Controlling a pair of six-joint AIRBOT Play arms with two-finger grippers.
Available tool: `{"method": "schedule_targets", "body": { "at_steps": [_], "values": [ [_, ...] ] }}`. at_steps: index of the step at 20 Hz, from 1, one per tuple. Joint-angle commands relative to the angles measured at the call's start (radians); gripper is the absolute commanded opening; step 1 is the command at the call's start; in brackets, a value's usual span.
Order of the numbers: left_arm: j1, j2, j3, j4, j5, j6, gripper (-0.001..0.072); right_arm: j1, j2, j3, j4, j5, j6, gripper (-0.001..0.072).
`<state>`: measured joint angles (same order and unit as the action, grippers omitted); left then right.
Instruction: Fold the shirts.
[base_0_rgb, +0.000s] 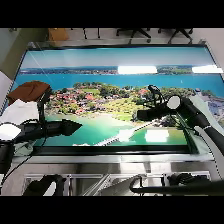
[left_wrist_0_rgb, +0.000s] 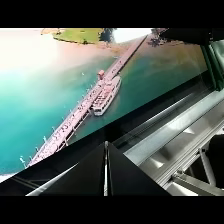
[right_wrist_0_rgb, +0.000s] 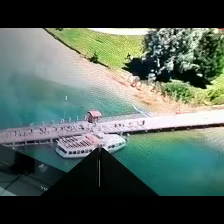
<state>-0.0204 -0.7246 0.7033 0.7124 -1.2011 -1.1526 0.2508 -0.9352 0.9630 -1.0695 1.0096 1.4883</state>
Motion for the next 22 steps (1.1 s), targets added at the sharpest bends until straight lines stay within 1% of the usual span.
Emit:
{"method": "schedule_targets", "body": {
  "at_steps": [1, 12, 13, 14, 15, 16, 17, 18, 20, 21, 22],
  "values": [
    [-0.001, 0.001, 0.0, 0.0, 0.0, 0.0, 0.0016, 0.001, 0.0, 0.0, 0.0, 0.0, 0.0, 0.0031],
    [-0.001, 0.001, 0.0, 0.0, 0.0, 0.0, 0.0016, 0.001, 0.0, 0.0, 0.0, 0.0, 0.0, 0.0031],
    [-0.001, 0.001, -0.001, 0.0, 0.027, -0.001, 0.0016, 0.001, 0.0, 0.0, 0.0, 0.0, 0.0, 0.0031],
    [-0.002, 0.001, 0.0, -0.007, 0.098, -0.017, 0.0016, 0.001, 0.0, 0.0, 0.0, 0.0, 0.0, 0.0031],
    [-0.001, 0.001, 0.0, -0.008, 0.154, -0.067, 0.0016, 0.0, 0.0, 0.0, 0.0, 0.0, 0.0, 0.0032],
    [0.001, 0.001, 0.003, 0.003, 0.197, -0.093, 0.0016, 0.0, -0.001, 0.0, 0.0, -0.006, 0.0, 0.0031],
    [0.008, -0.001, 0.017, 0.043, 0.276, -0.072, 0.0016, 0.0, -0.005, 0.0, 0.0, -0.024, 0.0, 0.0031],
    [0.026, -0.015, 0.047, 0.126, 0.365, -0.057, 0.0018, 0.0, -0.008, 0.0, 0.0, -0.03, 0.0, 0.0031],
    [0.108, -0.103, 0.17, 0.387, 0.497, -0.057, 0.0024, 0.0, -0.01, 0.0, 0.005, -0.029, 0.0, 0.0031],
    [0.153, -0.165, 0.239, 0.502, 0.54, -0.042, 0.0253, 0.0, -0.011, 0.0, 0.021, -0.03, 0.0, 0.0032],
    [0.199, -0.249, 0.315, 0.61, 0.603, -0.006, 0.0644, 0.0, -0.013, 0.0, 0.043, -0.03, 0.0, 0.0031]
  ]
}}
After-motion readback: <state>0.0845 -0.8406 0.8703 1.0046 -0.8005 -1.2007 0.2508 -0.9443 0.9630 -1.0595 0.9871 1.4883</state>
